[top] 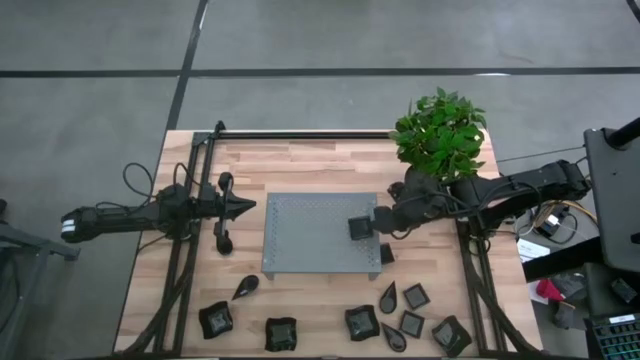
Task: Pick & Place Mini shaped plates
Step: Stack the black square plate on the black square plates on the shelf
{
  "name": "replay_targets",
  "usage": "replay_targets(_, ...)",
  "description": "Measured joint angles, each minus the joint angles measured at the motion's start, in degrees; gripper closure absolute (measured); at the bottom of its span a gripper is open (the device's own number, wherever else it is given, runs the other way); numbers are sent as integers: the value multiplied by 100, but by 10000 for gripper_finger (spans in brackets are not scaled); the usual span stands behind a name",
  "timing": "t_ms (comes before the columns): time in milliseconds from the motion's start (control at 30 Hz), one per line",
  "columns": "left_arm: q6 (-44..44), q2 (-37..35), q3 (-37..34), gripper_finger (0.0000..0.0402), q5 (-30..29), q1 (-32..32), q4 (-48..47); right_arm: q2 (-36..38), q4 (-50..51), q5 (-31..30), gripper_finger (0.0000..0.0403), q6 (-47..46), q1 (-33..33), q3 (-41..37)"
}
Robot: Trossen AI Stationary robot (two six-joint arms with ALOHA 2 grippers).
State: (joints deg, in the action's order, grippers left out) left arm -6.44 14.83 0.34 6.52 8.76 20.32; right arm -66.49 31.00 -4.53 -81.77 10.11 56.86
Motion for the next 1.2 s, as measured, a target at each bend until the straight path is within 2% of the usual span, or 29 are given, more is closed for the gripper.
replay_targets(233,0,0,0,401,1,0,-1,12,60,982,307,382,256,94)
replay_targets(300,1,0,0,401,1,1,0,12,220,1099,313,344,411,94)
replay_targets(600,1,0,0,401,1,0,0,10,1293,1083,334,-828,1384,92)
replay_targets(800,0,0,0,401,1,1,0,-24,1991,1060,330,-1488,1999,66)
replay_targets(967,0,0,0,401,1,-1,-2,-250,2027,897,330,-1847,2380,11)
replay_targets(1200,0,0,0,401,0,1,-1,-870,2045,895,340,-1889,2574,8)
